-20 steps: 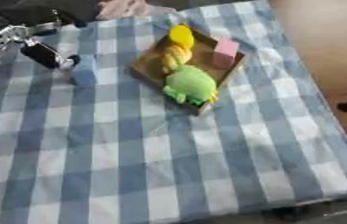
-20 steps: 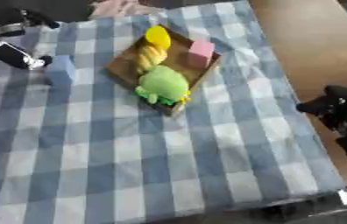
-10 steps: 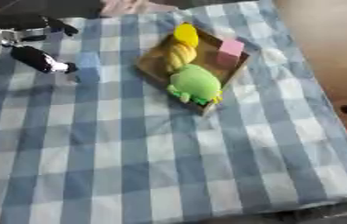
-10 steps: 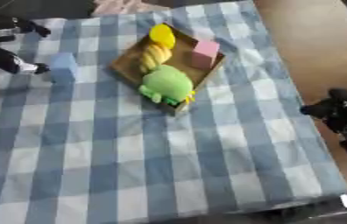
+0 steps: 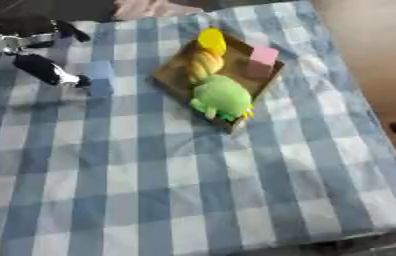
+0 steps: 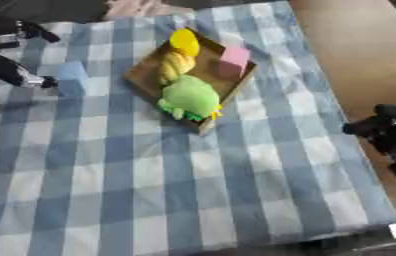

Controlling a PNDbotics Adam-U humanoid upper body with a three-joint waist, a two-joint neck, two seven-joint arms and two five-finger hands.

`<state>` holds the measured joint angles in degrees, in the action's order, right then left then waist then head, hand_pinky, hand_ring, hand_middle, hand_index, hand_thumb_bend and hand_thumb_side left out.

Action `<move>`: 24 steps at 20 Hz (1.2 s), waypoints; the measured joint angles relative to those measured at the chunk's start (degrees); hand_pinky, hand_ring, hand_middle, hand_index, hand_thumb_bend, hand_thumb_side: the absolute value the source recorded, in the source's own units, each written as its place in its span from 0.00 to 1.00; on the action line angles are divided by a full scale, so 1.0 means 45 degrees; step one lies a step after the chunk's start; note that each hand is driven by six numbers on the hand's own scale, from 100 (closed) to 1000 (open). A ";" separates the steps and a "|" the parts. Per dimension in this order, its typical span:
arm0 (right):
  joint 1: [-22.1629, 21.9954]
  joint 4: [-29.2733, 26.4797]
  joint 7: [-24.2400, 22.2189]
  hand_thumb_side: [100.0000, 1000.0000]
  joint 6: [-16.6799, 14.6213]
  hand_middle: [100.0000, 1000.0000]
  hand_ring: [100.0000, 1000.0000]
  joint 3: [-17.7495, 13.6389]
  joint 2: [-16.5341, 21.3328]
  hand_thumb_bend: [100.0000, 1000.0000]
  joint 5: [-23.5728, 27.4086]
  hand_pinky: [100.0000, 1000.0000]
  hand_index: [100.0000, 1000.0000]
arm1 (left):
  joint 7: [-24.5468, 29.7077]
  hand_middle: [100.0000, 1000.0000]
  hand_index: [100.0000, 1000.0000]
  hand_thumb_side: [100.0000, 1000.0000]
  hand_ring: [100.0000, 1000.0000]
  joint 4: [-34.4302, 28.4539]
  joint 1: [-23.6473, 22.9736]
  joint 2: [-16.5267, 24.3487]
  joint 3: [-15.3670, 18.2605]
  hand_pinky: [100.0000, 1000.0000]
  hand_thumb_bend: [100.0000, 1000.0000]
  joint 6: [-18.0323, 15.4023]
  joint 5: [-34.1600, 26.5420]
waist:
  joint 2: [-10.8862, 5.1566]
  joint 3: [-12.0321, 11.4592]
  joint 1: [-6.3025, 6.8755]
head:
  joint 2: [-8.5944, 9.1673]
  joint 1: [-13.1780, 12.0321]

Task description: Pick up objects on the table and place them in the box.

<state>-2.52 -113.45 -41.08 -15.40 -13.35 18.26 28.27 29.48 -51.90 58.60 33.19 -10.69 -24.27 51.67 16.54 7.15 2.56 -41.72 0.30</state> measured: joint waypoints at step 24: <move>0.0223 0.0000 -0.0029 0.45 0.0100 0.70 0.78 0.0000 -0.0224 0.00 -0.0269 0.91 0.89 | -0.0468 0.78 0.91 0.34 0.91 0.1273 0.0116 -0.0678 0.0166 0.94 0.18 0.0127 0.1154 | 0.0334 0.0266 0.0113 | 0.0211 -0.0059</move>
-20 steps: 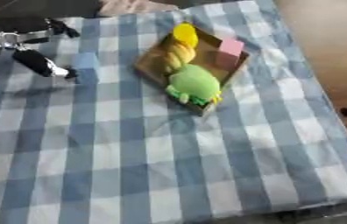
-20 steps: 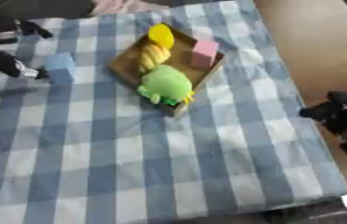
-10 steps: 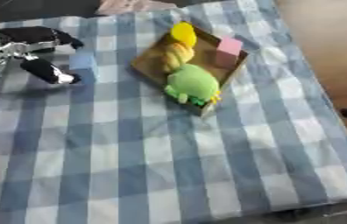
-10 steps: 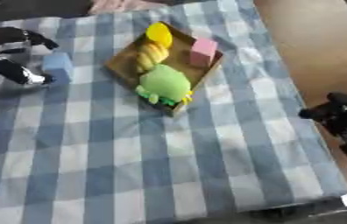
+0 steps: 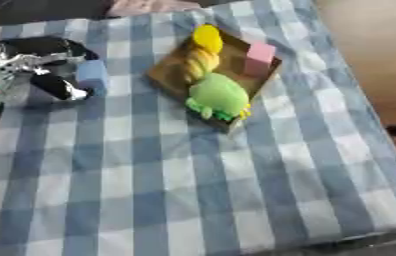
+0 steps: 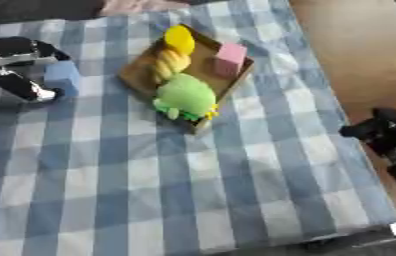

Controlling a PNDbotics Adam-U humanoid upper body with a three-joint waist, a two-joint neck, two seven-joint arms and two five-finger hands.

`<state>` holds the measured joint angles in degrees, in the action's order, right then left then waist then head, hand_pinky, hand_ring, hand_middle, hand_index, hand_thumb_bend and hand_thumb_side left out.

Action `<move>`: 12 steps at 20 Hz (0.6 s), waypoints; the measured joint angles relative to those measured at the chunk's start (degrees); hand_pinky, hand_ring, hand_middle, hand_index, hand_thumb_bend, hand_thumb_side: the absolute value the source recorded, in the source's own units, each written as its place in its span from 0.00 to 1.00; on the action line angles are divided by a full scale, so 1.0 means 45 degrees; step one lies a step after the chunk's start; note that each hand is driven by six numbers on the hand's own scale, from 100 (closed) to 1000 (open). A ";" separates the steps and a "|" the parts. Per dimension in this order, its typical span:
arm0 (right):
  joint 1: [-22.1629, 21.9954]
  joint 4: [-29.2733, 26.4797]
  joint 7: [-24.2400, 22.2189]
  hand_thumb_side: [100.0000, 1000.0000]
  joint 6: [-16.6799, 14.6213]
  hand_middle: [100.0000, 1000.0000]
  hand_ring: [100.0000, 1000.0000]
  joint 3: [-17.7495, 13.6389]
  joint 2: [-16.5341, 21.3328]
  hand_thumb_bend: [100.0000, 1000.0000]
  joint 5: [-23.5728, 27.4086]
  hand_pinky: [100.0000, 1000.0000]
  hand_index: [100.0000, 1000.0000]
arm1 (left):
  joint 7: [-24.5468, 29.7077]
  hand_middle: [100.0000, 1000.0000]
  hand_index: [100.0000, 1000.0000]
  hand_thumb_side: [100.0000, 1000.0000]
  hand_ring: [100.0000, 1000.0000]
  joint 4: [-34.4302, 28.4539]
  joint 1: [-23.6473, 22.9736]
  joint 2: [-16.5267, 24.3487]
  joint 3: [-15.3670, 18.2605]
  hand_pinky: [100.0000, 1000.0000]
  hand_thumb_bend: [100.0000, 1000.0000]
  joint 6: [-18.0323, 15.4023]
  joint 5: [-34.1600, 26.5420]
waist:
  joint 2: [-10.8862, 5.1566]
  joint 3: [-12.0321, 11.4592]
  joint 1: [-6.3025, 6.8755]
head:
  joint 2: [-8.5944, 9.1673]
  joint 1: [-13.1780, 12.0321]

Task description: Pick up objects on the table and place them in the box.

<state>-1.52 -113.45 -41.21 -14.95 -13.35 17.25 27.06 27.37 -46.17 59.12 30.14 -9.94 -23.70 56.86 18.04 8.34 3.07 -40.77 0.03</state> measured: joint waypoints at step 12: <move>-0.0013 0.0000 -0.0009 0.44 0.0013 0.70 0.78 0.0000 -0.0074 0.00 -0.0041 0.91 0.89 | -0.0717 0.49 0.67 0.12 0.67 -0.0679 0.0195 -0.0097 0.0055 0.84 0.00 0.0239 -0.0374 | -0.0001 -0.0036 -0.0003 | -0.0001 0.0020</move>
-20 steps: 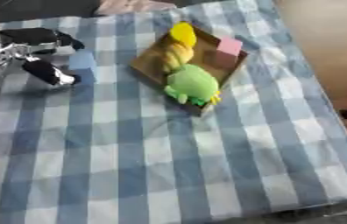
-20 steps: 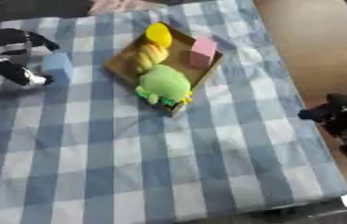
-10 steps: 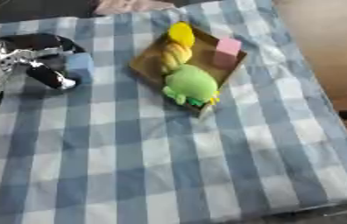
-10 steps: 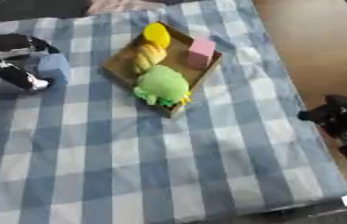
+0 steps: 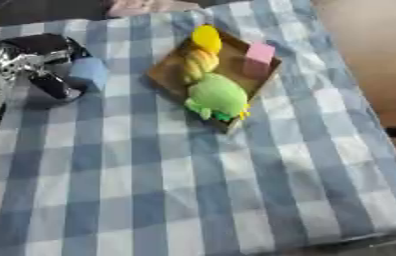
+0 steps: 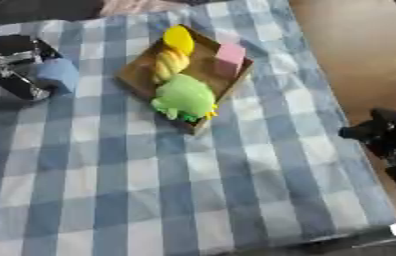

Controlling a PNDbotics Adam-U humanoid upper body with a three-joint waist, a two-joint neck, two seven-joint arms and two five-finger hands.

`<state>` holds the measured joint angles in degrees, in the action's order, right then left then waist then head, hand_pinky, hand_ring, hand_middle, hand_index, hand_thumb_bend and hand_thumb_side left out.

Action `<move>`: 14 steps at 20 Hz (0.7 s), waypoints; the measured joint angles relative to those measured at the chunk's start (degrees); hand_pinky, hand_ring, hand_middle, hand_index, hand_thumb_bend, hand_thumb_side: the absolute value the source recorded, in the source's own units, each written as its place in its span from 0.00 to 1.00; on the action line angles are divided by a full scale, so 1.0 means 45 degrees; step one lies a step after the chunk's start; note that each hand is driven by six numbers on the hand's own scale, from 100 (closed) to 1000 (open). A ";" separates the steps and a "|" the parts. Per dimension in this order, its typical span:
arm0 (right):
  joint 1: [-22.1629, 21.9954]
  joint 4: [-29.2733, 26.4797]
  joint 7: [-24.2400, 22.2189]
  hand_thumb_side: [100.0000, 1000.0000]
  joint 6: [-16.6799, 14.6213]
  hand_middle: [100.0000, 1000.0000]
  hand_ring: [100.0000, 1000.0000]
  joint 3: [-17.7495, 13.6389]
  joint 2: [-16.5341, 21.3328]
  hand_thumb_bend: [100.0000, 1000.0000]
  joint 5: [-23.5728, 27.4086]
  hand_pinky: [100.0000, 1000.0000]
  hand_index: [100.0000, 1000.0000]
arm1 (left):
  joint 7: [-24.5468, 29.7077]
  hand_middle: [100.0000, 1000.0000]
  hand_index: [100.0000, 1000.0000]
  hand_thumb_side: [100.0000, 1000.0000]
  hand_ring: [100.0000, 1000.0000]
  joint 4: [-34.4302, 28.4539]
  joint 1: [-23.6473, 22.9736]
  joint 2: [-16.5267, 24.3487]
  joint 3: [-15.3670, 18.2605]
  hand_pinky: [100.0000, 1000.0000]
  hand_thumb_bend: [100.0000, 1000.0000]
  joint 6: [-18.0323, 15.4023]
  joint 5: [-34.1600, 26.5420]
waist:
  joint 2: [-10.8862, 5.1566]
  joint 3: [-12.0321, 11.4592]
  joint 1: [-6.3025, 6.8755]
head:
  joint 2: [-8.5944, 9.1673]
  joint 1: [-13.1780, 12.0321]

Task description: Pick up objects on the table and place them in the box.

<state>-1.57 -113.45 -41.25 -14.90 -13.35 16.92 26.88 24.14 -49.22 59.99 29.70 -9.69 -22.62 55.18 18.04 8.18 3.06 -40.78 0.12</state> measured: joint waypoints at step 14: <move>0.0000 0.0000 0.0009 0.43 -0.0026 0.70 0.78 0.0048 0.0161 0.00 0.0250 0.91 0.89 | 0.1021 0.50 0.69 0.16 0.65 -0.2018 0.1253 -0.1478 -0.0791 0.83 0.00 0.0087 -0.2173 | -0.0238 0.0245 0.0086 | -0.0058 -0.0014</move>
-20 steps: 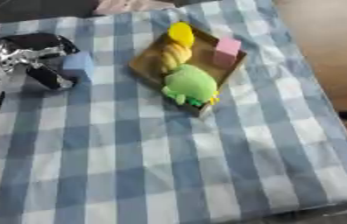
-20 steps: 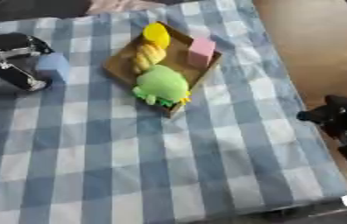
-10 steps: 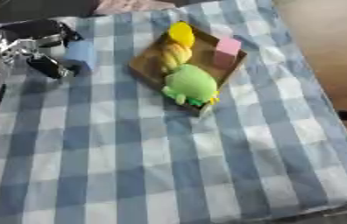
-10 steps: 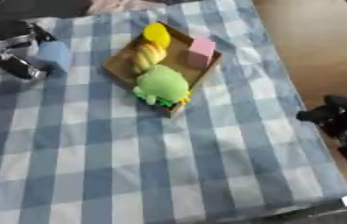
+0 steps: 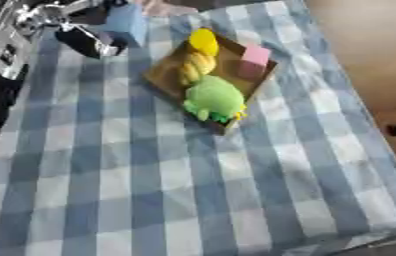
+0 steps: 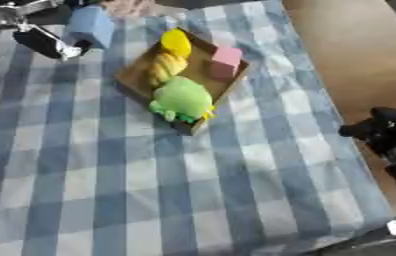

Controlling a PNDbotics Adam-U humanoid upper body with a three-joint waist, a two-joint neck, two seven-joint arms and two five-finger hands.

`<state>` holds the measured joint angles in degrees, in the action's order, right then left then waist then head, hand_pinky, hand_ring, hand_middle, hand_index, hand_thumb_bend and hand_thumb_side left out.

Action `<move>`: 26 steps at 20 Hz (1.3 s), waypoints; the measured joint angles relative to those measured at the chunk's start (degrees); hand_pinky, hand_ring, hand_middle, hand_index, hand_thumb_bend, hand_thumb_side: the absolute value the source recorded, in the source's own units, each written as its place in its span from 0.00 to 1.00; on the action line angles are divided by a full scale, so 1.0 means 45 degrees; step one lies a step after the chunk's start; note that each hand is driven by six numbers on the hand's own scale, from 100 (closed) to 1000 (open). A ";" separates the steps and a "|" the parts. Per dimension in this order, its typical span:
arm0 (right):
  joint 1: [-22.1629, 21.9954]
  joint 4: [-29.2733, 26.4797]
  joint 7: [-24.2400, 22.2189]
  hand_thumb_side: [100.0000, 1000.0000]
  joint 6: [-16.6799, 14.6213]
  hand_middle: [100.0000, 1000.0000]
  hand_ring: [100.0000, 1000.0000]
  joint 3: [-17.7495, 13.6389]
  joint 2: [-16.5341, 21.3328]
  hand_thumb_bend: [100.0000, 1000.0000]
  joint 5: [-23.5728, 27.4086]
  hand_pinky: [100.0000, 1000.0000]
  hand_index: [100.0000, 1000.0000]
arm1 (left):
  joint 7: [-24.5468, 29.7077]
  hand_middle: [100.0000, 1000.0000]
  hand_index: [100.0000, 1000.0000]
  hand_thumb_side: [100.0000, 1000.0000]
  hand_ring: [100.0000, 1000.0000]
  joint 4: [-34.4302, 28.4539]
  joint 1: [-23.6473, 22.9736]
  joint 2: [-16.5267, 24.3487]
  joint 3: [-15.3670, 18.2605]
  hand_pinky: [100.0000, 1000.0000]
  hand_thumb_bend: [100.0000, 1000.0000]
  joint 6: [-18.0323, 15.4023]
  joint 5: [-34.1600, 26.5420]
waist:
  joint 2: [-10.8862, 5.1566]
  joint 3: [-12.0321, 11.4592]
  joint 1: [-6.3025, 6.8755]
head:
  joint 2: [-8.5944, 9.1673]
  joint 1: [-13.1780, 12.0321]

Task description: Pick up objects on the table and place them in the box.

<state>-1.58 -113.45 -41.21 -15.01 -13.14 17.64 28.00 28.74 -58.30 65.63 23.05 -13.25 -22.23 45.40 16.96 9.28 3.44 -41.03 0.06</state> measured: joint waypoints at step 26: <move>0.0637 0.0000 -0.0169 0.47 0.0619 0.70 0.78 0.0044 0.0071 0.00 0.0088 0.91 0.89 | -0.0950 0.62 0.79 0.10 0.76 0.1921 0.0920 -0.2556 0.0287 0.87 0.04 0.0270 0.2782 | 0.0195 0.0848 0.0633 | 0.0411 -0.0436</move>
<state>1.29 -113.45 -41.97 -12.22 -12.94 17.97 28.40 24.47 -49.66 69.77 11.55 -11.96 -21.02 57.92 17.84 13.10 6.29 -39.19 -1.90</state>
